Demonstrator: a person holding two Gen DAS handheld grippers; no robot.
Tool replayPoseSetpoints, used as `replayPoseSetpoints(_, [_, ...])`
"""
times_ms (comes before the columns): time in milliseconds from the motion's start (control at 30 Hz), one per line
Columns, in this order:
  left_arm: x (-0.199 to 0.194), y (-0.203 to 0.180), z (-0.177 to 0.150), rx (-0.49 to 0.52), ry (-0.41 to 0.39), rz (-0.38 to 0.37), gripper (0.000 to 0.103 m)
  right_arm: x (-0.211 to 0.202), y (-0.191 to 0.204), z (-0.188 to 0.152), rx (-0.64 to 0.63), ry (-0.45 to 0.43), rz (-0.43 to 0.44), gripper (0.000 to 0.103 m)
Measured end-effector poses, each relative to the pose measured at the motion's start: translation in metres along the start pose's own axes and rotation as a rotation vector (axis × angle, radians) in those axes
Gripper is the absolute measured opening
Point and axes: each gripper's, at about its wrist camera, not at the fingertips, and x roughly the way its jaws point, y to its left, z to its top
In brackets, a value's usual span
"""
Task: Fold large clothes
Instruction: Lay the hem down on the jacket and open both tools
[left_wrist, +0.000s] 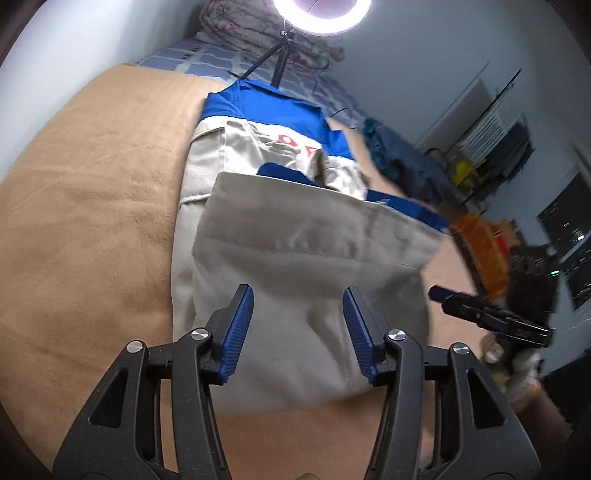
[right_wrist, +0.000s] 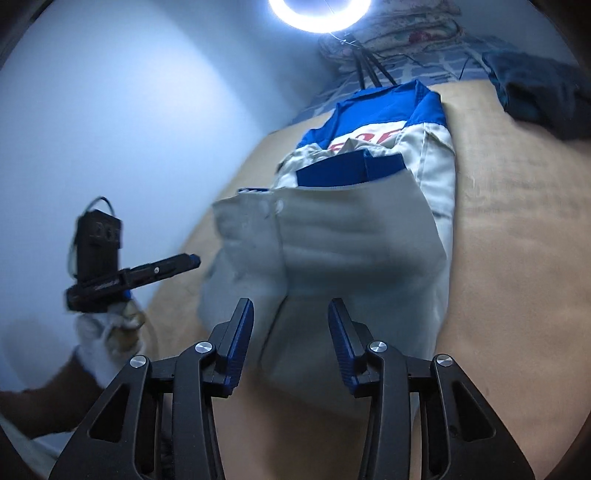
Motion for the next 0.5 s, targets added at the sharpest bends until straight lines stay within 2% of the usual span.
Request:
replayPoseSetpoints(167, [0.037,0.013,0.015,-0.056,0.015,0.073,0.051,0.034,-0.001,0.023,-0.061,-0.041,-0.171,0.04])
replayPoseSetpoints(267, [0.06,0.024,0.018,-0.068,0.055,0.12,0.05,0.055,-0.019,0.028,-0.036,-0.015,-0.247,0.04])
replayPoseSetpoints(333, [0.066,0.023,0.018,-0.038,0.068,0.147,0.048,0.069,-0.027,0.028,-0.042,0.034,-0.255,0.041])
replayPoseSetpoints(400, [0.058,0.021,0.02,-0.031,0.067,0.144,0.048,0.073,-0.025,0.028,-0.067,0.053,-0.277,0.041])
replayPoseSetpoints(500, [0.024,0.035,0.026,-0.123,0.002,0.07,0.048,0.057,-0.014,0.036,-0.067,0.043,-0.276,0.04])
